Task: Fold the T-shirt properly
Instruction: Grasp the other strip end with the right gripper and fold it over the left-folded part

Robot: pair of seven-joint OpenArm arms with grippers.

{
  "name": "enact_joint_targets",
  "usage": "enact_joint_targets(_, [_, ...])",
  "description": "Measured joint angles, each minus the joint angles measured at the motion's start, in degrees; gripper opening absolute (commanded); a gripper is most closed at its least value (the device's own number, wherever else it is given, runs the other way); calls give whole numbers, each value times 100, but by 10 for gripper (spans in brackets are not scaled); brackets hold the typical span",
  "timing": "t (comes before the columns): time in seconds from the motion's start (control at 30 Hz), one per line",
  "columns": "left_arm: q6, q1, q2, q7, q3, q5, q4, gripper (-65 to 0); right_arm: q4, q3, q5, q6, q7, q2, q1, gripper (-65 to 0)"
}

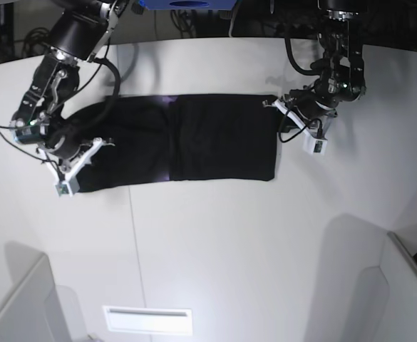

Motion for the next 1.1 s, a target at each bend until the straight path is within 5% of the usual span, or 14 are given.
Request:
enact_joint_targets(0.17, [0, 0, 0, 4, 0, 2, 11, -650, 684, -671, -39, -566, -50, 17, -315, -650])
enact_joint_targets(0.33, [0, 0, -4, 26, 7, 7, 17, -650, 1259, -1305, -7, -721, -42, -205, -428, -650])
enact_joint_targets(0.63, [20, -4, -68, -57, 376, 17, 31, -650, 1346, -2087, -7, -748, -295, -485, -446, -650])
enact_joint_targets(1.1, [2, -111, 190, 26, 798, 0, -9, -650, 1652, -2114, 284, -752, -317, -505, -518, -650])
